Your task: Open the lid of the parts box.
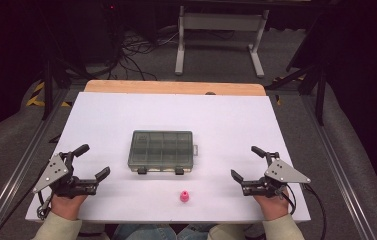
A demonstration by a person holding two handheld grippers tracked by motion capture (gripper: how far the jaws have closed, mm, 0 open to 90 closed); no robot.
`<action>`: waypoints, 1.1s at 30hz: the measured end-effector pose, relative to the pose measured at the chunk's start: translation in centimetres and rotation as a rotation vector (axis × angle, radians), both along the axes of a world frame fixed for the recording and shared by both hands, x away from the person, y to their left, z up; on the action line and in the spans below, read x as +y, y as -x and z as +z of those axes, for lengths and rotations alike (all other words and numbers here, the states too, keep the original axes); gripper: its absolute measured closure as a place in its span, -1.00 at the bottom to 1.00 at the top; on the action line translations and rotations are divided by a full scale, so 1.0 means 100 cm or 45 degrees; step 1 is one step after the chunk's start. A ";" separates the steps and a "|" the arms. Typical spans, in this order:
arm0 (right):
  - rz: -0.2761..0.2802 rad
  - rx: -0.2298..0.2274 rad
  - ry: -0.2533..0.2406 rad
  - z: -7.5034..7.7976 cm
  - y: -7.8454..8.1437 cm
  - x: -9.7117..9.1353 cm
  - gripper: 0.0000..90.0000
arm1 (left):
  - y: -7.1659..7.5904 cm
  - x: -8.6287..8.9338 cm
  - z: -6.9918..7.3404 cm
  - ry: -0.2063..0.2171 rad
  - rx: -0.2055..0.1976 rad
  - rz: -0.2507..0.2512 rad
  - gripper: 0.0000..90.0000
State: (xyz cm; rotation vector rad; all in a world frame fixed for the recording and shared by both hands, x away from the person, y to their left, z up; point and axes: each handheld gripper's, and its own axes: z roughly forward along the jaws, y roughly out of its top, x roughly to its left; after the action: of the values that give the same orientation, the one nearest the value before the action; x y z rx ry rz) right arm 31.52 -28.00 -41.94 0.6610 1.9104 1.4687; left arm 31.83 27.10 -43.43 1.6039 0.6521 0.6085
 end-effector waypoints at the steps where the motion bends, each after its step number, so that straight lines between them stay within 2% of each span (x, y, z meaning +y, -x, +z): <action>1: 0.002 0.002 -0.002 0.000 0.000 0.000 -0.94 | 0.000 0.000 0.000 0.000 0.006 0.002 -0.98; 9: 0.023 0.025 -0.032 0.004 -0.003 0.003 -0.92 | -0.004 -0.002 0.004 -0.021 0.035 0.005 -0.98; 11: 0.063 0.047 -0.052 0.008 -0.007 0.007 -0.93 | -0.007 -0.004 0.008 -0.023 0.036 -0.010 -0.98; 15: 0.084 0.047 -0.038 0.011 -0.011 0.014 -0.93 | -0.011 -0.006 0.007 -0.009 0.046 -0.042 -0.98; 23: 0.126 0.047 -0.037 0.018 -0.022 0.032 -0.94 | -0.022 -0.011 0.014 0.009 0.044 -0.054 -0.97; 29: 0.158 0.058 -0.008 0.018 -0.031 0.046 -0.94 | -0.032 -0.019 0.016 -0.049 0.058 -0.078 -0.96; 33: 0.169 0.069 -0.002 0.018 -0.035 0.051 -0.94 | -0.035 -0.022 0.017 -0.063 0.067 -0.100 -0.94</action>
State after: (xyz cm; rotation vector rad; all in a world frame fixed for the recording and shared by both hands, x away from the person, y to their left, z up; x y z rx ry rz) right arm 34.98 -22.90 -40.12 0.5898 2.0286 1.5479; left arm 35.36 24.88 -41.77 1.6885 0.6135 0.5301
